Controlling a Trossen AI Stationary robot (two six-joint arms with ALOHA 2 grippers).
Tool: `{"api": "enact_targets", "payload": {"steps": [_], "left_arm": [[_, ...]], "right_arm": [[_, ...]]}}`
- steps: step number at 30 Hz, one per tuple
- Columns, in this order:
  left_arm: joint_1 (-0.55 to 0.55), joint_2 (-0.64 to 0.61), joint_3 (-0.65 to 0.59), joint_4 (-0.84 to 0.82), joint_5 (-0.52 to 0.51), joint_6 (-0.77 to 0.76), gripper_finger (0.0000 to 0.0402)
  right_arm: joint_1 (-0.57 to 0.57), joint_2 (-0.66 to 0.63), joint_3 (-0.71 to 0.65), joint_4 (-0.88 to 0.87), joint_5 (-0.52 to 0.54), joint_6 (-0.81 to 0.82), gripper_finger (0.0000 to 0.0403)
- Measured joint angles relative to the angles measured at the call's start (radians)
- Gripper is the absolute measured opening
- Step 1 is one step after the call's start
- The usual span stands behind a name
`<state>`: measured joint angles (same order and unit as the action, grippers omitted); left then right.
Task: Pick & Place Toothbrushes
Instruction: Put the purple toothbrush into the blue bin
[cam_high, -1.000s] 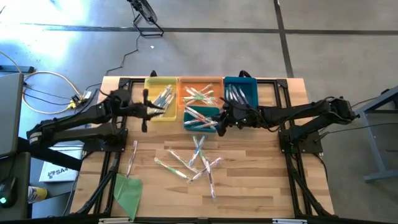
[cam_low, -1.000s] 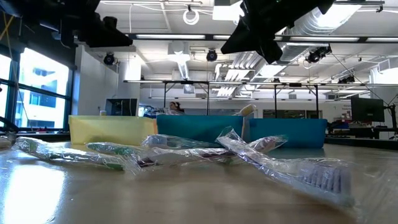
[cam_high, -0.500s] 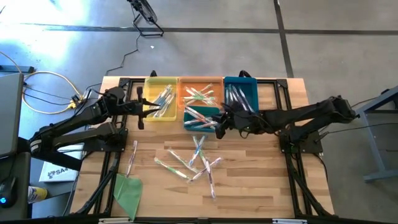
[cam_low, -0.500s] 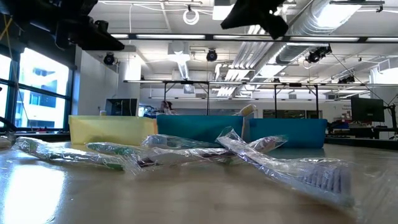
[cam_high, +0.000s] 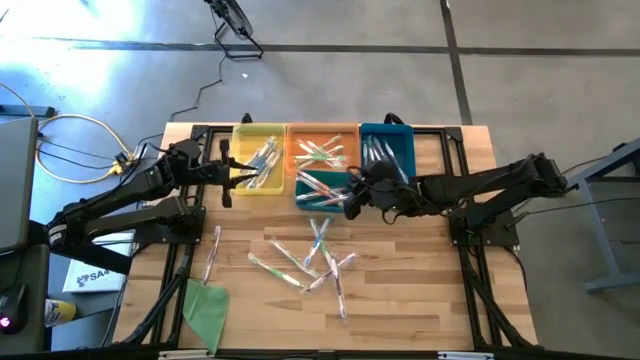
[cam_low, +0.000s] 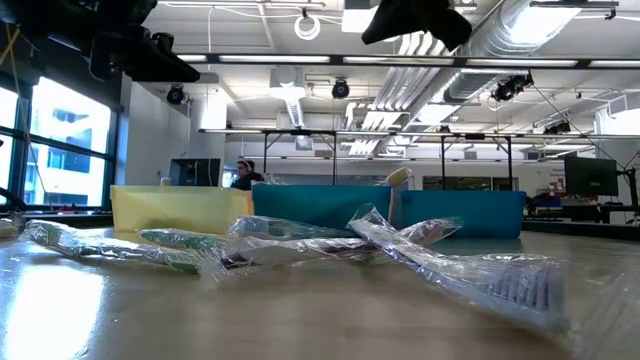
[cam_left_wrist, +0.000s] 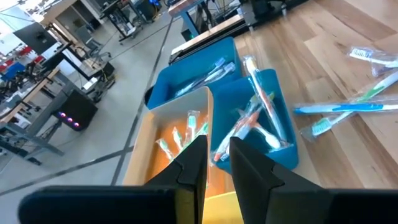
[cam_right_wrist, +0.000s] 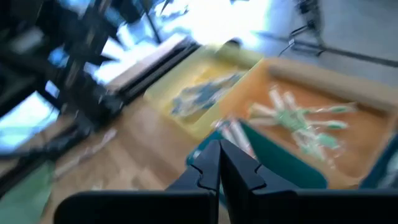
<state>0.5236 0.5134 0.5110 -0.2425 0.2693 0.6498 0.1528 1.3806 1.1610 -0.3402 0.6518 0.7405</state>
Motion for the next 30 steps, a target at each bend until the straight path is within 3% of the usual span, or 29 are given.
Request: {"api": "enact_targets", "payload": {"steps": [3, 7, 12, 20, 25, 30], "left_arm": [[0.0, 0.0, 0.0, 0.0, -0.002, 0.0, 0.0064], [0.0, 0.001, 0.0, 0.0, -0.024, 0.0, 0.0064], [0.0, 0.001, 0.0, 0.001, -0.049, 0.0, 0.0064], [0.0, 0.001, 0.0, 0.0, -0.052, 0.0, 0.0064], [0.0, 0.001, 0.0, 0.001, -0.052, 0.0, 0.0064], [0.0, 0.001, 0.0, 0.001, -0.055, 0.0, 0.0064]], "right_arm": [[0.0, 0.027, 0.0, 0.008, -0.07, -0.054, 0.0003], [-0.002, 0.058, 0.0, 0.008, -0.086, -0.057, 0.0003], [-0.003, 0.089, 0.0, 0.031, -0.086, -0.014, 0.0003], [0.024, 0.098, -0.001, 0.134, -0.223, 0.07, 0.0003], [0.066, 0.098, 0.0, 0.248, -0.19, 0.016, 0.0003], [0.072, 0.098, 0.0, 0.256, -0.127, 0.018, 0.0004]]}}
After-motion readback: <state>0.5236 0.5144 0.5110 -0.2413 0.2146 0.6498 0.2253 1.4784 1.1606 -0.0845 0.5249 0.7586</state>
